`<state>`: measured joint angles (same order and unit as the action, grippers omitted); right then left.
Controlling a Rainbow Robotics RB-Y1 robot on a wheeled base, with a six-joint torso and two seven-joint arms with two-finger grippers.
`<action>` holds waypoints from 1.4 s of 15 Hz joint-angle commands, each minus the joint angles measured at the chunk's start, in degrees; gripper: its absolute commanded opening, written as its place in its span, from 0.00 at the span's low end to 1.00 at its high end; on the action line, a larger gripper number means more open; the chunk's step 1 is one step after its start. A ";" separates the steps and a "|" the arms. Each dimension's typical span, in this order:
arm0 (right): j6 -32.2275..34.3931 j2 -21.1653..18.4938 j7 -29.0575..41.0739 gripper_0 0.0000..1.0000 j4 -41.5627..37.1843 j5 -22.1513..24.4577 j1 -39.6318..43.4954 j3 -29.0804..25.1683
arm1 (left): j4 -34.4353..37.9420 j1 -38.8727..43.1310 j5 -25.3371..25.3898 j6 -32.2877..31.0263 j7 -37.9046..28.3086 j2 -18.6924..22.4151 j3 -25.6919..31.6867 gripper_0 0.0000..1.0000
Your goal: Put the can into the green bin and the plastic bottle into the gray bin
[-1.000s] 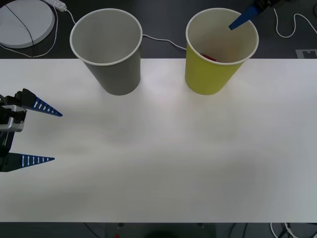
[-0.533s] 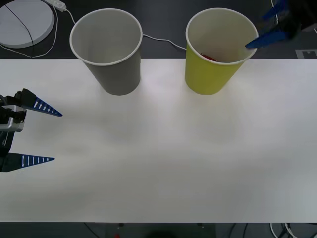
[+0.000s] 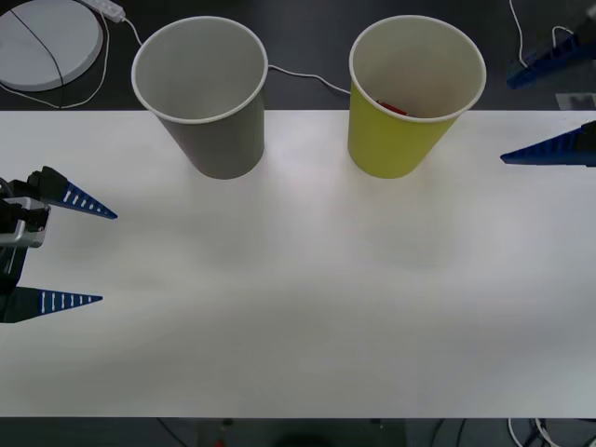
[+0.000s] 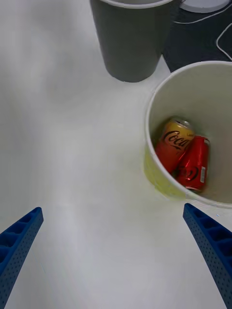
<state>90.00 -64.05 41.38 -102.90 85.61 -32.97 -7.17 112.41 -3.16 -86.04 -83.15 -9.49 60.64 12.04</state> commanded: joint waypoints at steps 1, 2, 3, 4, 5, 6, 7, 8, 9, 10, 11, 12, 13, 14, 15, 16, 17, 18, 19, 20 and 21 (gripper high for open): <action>-1.23 0.07 -5.69 1.00 -4.06 -1.85 7.22 -3.91 | 0.00 0.00 0.00 0.00 0.00 0.00 0.00 1.00; -2.46 -0.02 -7.89 1.00 -5.64 -2.64 10.38 -5.40 | 0.00 0.00 0.00 0.00 0.00 0.00 0.00 1.00; -3.52 0.15 -9.91 1.00 -6.61 -3.61 12.85 -6.19 | 0.00 0.00 0.00 0.00 0.00 0.00 0.00 1.00; -4.57 0.24 -12.37 1.00 -7.49 -4.66 15.66 -7.25 | 0.00 0.00 0.00 0.00 0.00 0.00 0.00 1.00; -5.45 0.42 -14.57 1.00 -8.19 -5.63 18.12 -8.13 | 0.00 0.00 0.00 0.00 0.00 0.00 0.00 1.00; -5.89 1.12 -16.06 1.00 -8.63 -6.25 19.96 -8.92 | 0.00 0.00 0.00 0.00 0.00 0.00 0.00 1.00; -5.89 2.17 -17.82 1.00 -9.16 -6.42 21.99 -10.15 | 0.00 0.00 0.00 0.00 0.00 0.00 0.00 1.00; -5.89 3.32 -19.40 1.00 -9.95 -6.42 24.10 -11.38 | 0.00 0.00 0.00 0.00 0.00 0.00 0.00 1.00; -5.89 4.11 -20.72 1.00 -10.47 -6.51 25.59 -12.08 | 0.00 0.00 0.00 0.00 0.00 0.00 0.00 1.00; -5.89 4.64 -20.99 1.00 -11.18 -6.42 27.26 -12.70 | 0.00 0.00 0.00 0.00 0.00 0.00 0.00 1.00; -5.89 5.43 -21.16 1.00 -12.23 -6.42 29.28 -13.57 | 0.00 0.00 0.00 0.00 0.00 0.00 0.00 1.00; -5.89 5.78 -21.16 1.00 -12.94 -6.33 30.86 -14.37 | 0.00 0.00 0.00 0.00 0.00 0.00 0.00 1.00; -5.98 6.31 -21.16 1.00 -13.90 -6.07 32.45 -15.24 | 0.00 0.00 0.00 0.00 0.00 0.00 0.00 1.00; -5.98 6.66 -21.25 1.00 -14.96 -5.28 33.68 -15.77 | 0.00 0.00 0.00 0.00 0.00 0.00 0.00 1.00; -5.98 7.01 -21.16 1.00 -15.75 -4.49 34.38 -16.12 | 0.00 0.00 0.00 0.00 0.00 0.00 0.00 1.00; -5.89 7.62 -21.16 1.00 -16.98 -3.08 35.52 -16.74 | 0.00 0.00 0.00 0.00 0.00 0.00 0.00 1.00; -5.98 8.15 -21.07 1.00 -17.95 -2.11 36.75 -17.27 | 0.00 0.00 0.00 0.00 0.00 0.00 0.00 1.00; -5.98 8.77 -21.07 1.00 -18.65 -1.41 37.54 -17.53 | 0.00 0.00 0.00 0.00 0.00 0.00 0.00 1.00; -5.98 9.12 -21.16 1.00 -19.00 -1.24 38.51 -17.88 | 0.00 0.00 0.00 0.00 0.00 0.00 0.00 1.00; -6.06 9.38 -21.16 1.00 -19.18 -1.15 39.39 -17.97 | 0.00 0.00 0.00 0.00 0.00 0.00 0.00 1.00; -5.98 9.47 -21.25 1.00 -19.44 -0.71 40.00 -18.14 | 0.00 0.00 0.00 0.00 0.00 0.00 0.00 1.00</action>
<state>83.97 -54.67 20.18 -122.15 84.59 6.57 -25.19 112.41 -3.16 -86.04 -83.15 -9.49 60.64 12.04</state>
